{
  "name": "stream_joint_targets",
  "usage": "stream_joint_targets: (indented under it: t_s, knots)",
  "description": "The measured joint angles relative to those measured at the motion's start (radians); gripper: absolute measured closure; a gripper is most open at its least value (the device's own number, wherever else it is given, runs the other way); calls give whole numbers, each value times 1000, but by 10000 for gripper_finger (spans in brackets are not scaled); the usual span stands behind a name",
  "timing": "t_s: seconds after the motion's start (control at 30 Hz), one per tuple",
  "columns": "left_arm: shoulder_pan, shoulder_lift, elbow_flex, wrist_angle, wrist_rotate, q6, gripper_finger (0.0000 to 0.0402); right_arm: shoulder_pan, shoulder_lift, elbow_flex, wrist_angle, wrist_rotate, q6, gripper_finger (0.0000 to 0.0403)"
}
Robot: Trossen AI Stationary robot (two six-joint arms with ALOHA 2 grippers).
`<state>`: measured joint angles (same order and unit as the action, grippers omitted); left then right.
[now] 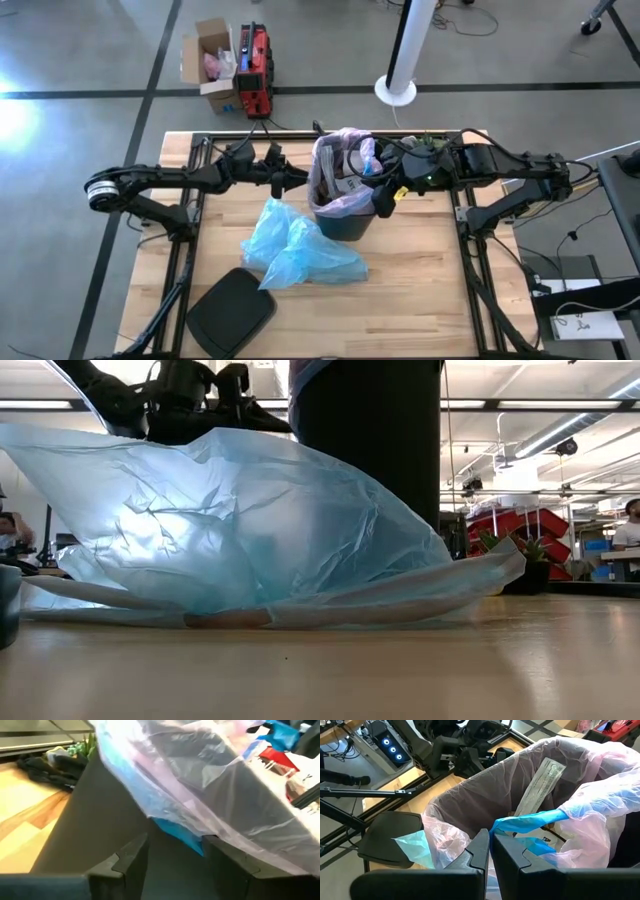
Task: Place trash/remove bag and relplace
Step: Remove the pink trash bag from the trash bin
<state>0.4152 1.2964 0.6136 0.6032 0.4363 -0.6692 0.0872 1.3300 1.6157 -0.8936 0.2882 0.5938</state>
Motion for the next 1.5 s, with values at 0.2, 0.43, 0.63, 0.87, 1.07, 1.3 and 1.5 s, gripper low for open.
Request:
stream_joint_targets:
  t_s: [0.2,0.43,0.63,0.87,1.07,1.3,1.5]
  knots:
    - [0,0,0,-4,-10,18,254,0,0,0,0,0,17,394]
    - [-10,20,0,44,-28,40,274,0,0,0,0,0,17,394]
    - [-29,74,2,117,-27,25,287,-1,0,0,0,1,18,394]
    - [-36,118,6,115,-8,28,305,0,0,0,1,2,20,395]
    - [-36,66,10,114,-12,87,373,-1,0,0,0,2,10,395]
    - [-34,-40,11,-85,-194,231,399,0,0,0,-2,3,-6,395]
    - [-32,-137,11,-222,-289,318,401,0,0,0,-4,3,-16,395]
